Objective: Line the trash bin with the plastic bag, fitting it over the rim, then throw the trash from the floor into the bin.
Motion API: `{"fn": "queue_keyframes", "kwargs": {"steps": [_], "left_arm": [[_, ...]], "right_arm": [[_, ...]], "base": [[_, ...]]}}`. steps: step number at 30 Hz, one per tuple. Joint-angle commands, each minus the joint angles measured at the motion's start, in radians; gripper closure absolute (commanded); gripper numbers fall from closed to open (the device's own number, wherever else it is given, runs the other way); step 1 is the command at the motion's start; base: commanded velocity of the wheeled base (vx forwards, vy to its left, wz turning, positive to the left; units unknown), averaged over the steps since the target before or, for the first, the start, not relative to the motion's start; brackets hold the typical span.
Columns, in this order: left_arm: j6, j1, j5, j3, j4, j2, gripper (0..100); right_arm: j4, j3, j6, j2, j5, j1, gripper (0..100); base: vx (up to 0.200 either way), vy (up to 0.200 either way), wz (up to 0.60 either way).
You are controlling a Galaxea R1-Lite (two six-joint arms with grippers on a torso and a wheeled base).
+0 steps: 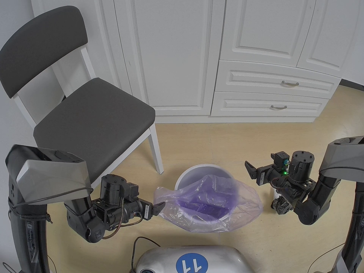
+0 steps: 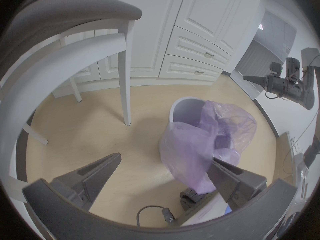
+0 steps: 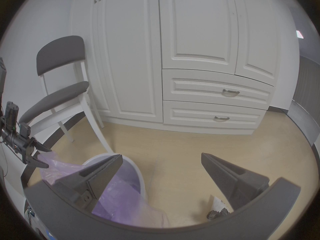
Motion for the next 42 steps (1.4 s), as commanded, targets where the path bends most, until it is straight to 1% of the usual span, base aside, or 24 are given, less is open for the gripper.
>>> {"fn": "queue_keyframes", "kwargs": {"steps": [1, 8, 11, 17, 20, 23, 26, 29, 30, 32, 35, 36, 39, 42], "left_arm": [[0.035, -0.017, -0.003, 0.106, -0.011, -0.117, 0], [0.037, -0.047, -0.003, 0.141, -0.028, -0.213, 0], [0.037, -0.052, -0.003, 0.149, -0.027, -0.241, 0], [0.054, -0.056, -0.003, 0.155, -0.028, -0.276, 0], [0.060, -0.059, -0.001, 0.157, -0.028, -0.295, 0], [0.060, -0.063, -0.001, 0.157, -0.028, -0.313, 0], [0.060, -0.073, -0.001, 0.154, -0.030, -0.322, 0], [0.060, -0.086, -0.001, 0.157, -0.030, -0.330, 0], [0.060, -0.086, -0.001, 0.157, -0.030, -0.330, 0], [0.060, -0.098, 0.005, 0.157, -0.031, -0.334, 0], [0.060, -0.098, 0.008, 0.158, -0.034, -0.344, 0], [0.060, -0.098, 0.008, 0.158, -0.034, -0.344, 0], [0.058, -0.098, 0.008, 0.160, -0.034, -0.357, 0], [0.060, -0.095, 0.010, 0.151, -0.034, -0.357, 0]], "right_arm": [[0.069, 0.038, -0.017, -0.106, 0.024, 0.042, 0], [0.127, 0.058, -0.015, -0.152, 0.024, 0.016, 0], [0.164, 0.064, -0.015, -0.161, 0.024, 0.016, 0], [0.183, 0.087, -0.017, -0.164, 0.024, 0.025, 0], [0.223, 0.096, -0.020, -0.187, 0.022, 0.025, 0], [0.336, 0.073, -0.018, -0.236, 0.024, 0.020, 0], [0.451, -0.011, -0.020, -0.253, 0.032, 0.016, 0], [0.543, -0.095, -0.023, -0.258, 0.041, 0.013, 0], [0.543, -0.095, -0.023, -0.258, 0.041, 0.013, 0], [0.643, -0.180, -0.047, -0.253, 0.058, 0.014, 0], [0.727, -0.243, -0.067, -0.238, 0.088, 0.027, 0], [0.727, -0.243, -0.067, -0.238, 0.088, 0.027, 0], [0.836, -0.299, -0.106, -0.222, 0.156, 0.030, 0], [0.845, -0.319, -0.153, -0.195, 0.213, 0.024, 0]], "base": [[0.000, 0.000, 0.00], [0.000, 0.000, 0.00], [0.000, 0.000, 0.00], [0.000, 0.000, 0.00], [0.000, 0.000, 0.00], [0.000, 0.000, 0.00], [0.000, 0.000, 0.00], [0.000, 0.000, 0.00], [0.000, 0.000, 0.00], [0.000, 0.000, 0.00], [0.000, 0.000, 0.00], [0.000, 0.000, 0.00], [0.000, 0.000, 0.00], [0.000, 0.000, 0.00]]}}
